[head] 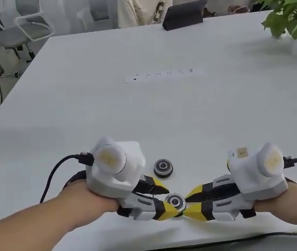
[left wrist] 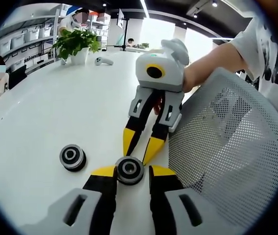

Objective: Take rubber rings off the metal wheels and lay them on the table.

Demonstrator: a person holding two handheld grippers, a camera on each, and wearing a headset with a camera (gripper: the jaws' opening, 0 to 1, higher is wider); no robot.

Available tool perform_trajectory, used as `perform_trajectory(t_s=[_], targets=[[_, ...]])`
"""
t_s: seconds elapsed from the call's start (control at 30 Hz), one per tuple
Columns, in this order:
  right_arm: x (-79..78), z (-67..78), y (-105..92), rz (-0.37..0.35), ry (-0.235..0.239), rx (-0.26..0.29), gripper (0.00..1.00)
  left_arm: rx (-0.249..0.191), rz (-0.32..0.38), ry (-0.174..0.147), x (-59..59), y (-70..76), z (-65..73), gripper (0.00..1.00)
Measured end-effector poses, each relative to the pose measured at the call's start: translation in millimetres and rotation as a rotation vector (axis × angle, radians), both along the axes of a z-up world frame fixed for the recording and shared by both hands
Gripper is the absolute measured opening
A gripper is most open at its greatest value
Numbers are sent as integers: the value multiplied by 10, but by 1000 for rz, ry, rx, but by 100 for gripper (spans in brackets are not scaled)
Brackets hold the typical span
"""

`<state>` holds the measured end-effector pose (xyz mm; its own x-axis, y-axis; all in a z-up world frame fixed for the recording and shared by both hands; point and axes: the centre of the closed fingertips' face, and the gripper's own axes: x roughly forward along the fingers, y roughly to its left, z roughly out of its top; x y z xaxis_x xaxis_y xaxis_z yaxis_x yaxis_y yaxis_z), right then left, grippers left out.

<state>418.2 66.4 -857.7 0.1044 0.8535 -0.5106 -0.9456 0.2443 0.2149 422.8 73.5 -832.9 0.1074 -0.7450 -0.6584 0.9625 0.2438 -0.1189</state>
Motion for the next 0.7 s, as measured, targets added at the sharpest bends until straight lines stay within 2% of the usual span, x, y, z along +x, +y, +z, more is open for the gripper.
perform_trajectory(t_s=[0.47, 0.63, 0.7], targets=[[4, 3, -2, -7, -11, 6, 14, 29, -13, -29, 10, 0, -72, 13], [6, 6, -5, -8, -19, 4, 13, 44, -26, -71, 30, -6, -79, 10], [11, 5, -6, -7, -26, 1, 13, 58, -33, -105, 51, -6, -83, 7]])
